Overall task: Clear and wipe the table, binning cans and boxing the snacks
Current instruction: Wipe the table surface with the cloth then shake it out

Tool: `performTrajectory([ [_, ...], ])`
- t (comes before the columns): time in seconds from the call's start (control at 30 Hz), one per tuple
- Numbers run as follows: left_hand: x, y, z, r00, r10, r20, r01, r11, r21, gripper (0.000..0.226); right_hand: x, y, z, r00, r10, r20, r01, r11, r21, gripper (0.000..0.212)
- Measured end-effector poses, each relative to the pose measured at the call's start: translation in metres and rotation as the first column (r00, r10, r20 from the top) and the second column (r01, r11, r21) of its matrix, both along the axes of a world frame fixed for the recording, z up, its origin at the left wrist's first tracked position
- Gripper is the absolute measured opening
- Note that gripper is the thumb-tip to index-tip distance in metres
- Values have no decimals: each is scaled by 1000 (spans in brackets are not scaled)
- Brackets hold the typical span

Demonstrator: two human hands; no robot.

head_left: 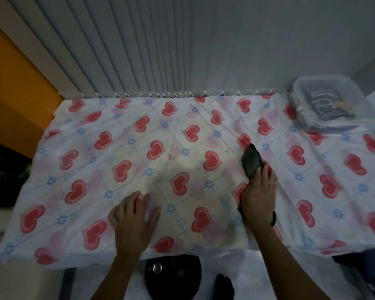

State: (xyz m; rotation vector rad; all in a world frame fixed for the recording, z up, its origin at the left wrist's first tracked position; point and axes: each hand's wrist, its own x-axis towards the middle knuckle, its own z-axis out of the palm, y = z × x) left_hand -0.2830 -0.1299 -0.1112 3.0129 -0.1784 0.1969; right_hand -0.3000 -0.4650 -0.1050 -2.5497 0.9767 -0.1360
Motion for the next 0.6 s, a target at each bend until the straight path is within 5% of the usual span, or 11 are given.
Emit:
performTrajectory([
  [0.13,-1,0,-1,998,-17,65,18,1000,-14,56,5,56,26,992,22,125,-33,996,83,28],
  [0.17,-1,0,0,997,-17,76,19,999,-26,54,7,79,37,975,179,130,-185,982,34,26],
  [0.3,0,2,-4,1000,-12,15,13,1000,-18,58,23,181,32,662,698,273,-733,679,41,51],
  [0.4,0,6,-11,999,17,-43,-17,1000,-15,69,49,215,7,437,894,104,-899,438,14,62],
  [0.53,1,3,-7,999,2,34,-1,1000,-32,57,84,175,-4,453,889,-59,-891,451,-56,54],
  [0.6,1,0,-4,999,11,49,-8,998,-60,56,95,142,-7,567,816,-112,-823,557,-111,55],
])
